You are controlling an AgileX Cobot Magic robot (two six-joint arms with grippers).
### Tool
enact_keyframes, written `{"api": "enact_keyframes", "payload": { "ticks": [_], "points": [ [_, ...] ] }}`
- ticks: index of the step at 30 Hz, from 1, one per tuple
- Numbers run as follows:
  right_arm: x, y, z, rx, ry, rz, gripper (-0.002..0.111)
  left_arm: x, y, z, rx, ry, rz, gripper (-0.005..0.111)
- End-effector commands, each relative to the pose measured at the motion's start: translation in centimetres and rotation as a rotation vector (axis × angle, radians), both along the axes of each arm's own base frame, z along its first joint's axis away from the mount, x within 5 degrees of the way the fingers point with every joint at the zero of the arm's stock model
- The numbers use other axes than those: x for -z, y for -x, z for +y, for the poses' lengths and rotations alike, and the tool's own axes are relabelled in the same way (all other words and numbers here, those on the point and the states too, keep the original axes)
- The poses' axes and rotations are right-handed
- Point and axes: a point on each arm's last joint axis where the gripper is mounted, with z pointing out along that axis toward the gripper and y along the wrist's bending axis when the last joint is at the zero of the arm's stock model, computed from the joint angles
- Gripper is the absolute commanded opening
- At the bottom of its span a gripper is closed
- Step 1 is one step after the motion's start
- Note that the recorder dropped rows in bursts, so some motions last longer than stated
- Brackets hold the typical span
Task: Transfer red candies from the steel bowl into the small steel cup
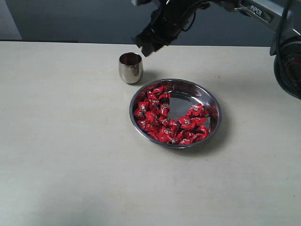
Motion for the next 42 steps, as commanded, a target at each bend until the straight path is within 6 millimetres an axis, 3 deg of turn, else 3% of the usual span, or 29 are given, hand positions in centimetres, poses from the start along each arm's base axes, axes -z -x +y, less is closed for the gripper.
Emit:
{"api": "enact_keyframes", "payload": {
  "ticks": [1, 16, 32, 34, 35, 37, 42],
  "points": [
    [1.2, 0.6, -1.8, 0.023, 0.196, 0.081, 0.037, -0.1, 0.0, -0.1, 0.010, 0.006, -0.009, 0.000],
    [6.4, 0.5, -1.4, 0.021, 0.202, 0.209, 0.037, -0.1, 0.0, -0.1, 0.010, 0.006, -0.009, 0.000],
    [9.2, -0.3, -0.7, 0.047, 0.151, 0.197, 0.036, -0.1, 0.0, -0.1, 0.010, 0.006, -0.009, 0.000],
    [9.1, -0.3, -0.7, 0.046, 0.151, 0.196, 0.028, -0.1, 0.0, -0.1, 0.010, 0.006, -0.009, 0.000],
    [8.9, -0.3, -0.7, 0.046, 0.149, 0.191, 0.013, -0.1, 0.0, -0.1, 0.010, 0.006, -0.009, 0.000],
    [8.7, -0.3, -0.7, 0.046, 0.147, 0.188, 0.001, -0.1, 0.0, -0.1, 0.010, 0.006, -0.009, 0.000],
    [8.0, 0.0, -0.8, 0.040, 0.152, 0.201, -0.001, -0.1, 0.0, -0.1, 0.010, 0.006, -0.009, 0.000]
  ]
}}
